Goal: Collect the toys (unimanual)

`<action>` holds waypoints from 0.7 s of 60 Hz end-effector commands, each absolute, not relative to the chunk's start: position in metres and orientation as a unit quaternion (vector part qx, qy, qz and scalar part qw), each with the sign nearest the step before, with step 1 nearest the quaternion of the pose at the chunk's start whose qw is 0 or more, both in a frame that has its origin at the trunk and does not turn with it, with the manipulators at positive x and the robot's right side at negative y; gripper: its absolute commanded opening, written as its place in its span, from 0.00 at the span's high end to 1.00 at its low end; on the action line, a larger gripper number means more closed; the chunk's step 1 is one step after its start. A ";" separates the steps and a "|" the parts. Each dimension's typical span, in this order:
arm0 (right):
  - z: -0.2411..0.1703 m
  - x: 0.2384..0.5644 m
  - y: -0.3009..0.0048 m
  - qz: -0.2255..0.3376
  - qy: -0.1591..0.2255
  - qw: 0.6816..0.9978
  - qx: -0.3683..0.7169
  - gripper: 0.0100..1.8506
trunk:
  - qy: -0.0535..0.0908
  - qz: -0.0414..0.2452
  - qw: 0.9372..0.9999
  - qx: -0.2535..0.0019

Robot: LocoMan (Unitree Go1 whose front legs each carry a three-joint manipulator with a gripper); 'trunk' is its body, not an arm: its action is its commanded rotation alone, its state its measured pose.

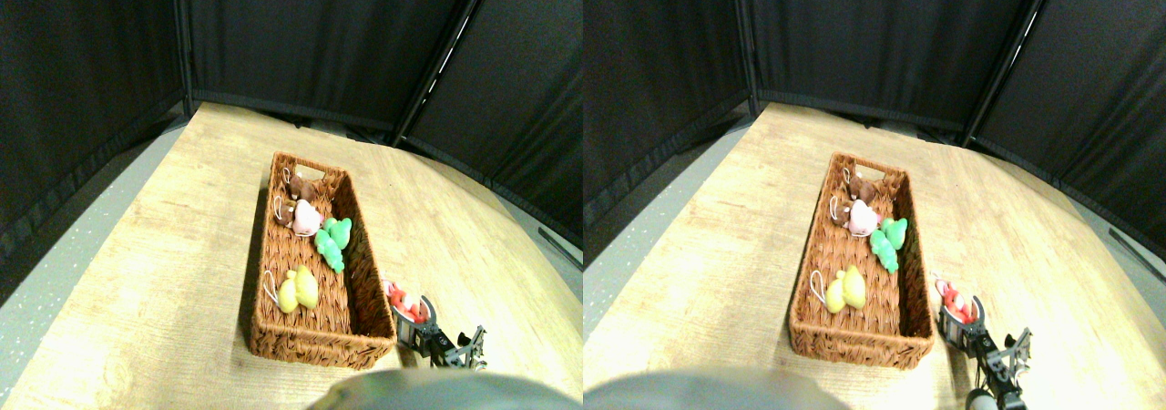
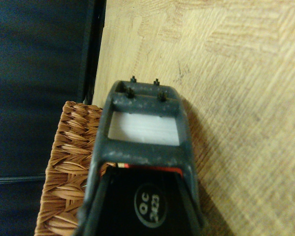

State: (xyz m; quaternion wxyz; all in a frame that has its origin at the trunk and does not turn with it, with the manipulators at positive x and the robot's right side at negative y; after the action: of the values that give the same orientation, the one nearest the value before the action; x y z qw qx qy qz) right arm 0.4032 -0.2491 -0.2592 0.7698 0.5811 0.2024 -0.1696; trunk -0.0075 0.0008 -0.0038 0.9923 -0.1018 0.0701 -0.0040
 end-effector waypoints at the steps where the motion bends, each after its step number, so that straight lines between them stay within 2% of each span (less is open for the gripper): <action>1: -0.168 0.403 -0.252 -0.100 0.030 0.857 0.505 0.86 | 0.071 -0.015 0.993 -0.090; 5: -0.172 0.405 -0.253 -0.106 0.021 0.854 0.510 0.93 | 0.069 -0.015 0.993 -0.092; 6: -0.175 0.404 -0.254 -0.114 0.017 0.850 0.514 0.97 | 0.069 -0.015 0.993 -0.091; 11: -0.182 0.406 -0.255 -0.135 0.003 0.869 0.477 0.97 | 0.069 -0.014 0.993 -0.091; 15: -0.185 0.407 -0.256 -0.135 0.004 0.866 0.481 0.97 | 0.069 -0.014 0.993 -0.091; 21: -0.185 0.407 -0.256 -0.149 -0.017 0.864 0.481 0.97 | 0.069 -0.014 0.993 -0.091; 29: -0.172 0.405 -0.257 -0.127 -0.035 0.853 0.505 0.97 | 0.070 -0.017 0.993 -0.091; 42: -0.167 0.410 -0.257 -0.105 -0.031 0.863 0.493 0.97 | 0.067 -0.017 0.993 -0.093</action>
State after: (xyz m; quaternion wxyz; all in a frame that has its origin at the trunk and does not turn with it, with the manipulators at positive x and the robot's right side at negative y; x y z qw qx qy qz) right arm 0.4060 -0.2610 -0.1826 0.8508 0.5060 -0.0084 -0.1414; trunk -0.0001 -0.0005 -0.0032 0.9932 -0.0898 0.0723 -0.0152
